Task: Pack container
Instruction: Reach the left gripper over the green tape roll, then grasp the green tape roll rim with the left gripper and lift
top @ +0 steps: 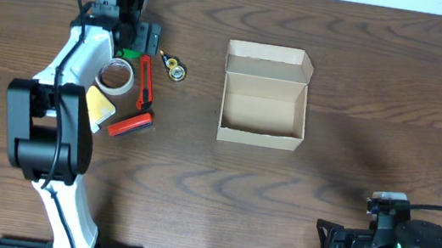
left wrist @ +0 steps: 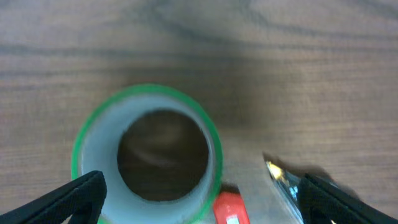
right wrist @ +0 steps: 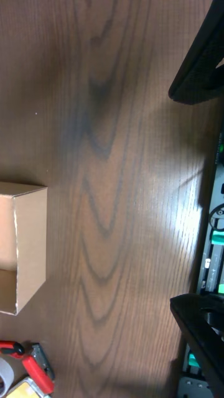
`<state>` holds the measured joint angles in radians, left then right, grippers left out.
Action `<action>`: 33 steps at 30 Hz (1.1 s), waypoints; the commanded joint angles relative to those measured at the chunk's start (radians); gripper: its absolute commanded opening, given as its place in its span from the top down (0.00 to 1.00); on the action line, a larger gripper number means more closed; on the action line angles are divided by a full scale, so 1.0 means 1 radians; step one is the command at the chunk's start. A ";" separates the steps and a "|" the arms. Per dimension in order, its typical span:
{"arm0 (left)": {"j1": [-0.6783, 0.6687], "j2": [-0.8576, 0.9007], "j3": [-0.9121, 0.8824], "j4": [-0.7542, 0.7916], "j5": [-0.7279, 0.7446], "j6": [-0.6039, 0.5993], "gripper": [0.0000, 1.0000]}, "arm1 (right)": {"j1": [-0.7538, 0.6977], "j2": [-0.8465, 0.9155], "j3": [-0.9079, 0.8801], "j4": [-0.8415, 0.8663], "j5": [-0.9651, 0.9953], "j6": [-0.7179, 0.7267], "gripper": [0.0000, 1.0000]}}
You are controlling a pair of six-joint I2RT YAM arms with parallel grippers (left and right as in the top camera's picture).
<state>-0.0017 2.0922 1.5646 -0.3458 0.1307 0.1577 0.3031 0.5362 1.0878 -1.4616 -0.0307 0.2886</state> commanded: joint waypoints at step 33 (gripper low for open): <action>-0.018 0.154 0.111 -0.045 -0.061 -0.016 0.94 | -0.012 -0.002 -0.002 -0.001 -0.003 0.010 0.01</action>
<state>-0.0208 2.2276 1.6543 -0.3882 0.0929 0.1455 0.3031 0.5362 1.0878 -1.4616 -0.0303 0.2886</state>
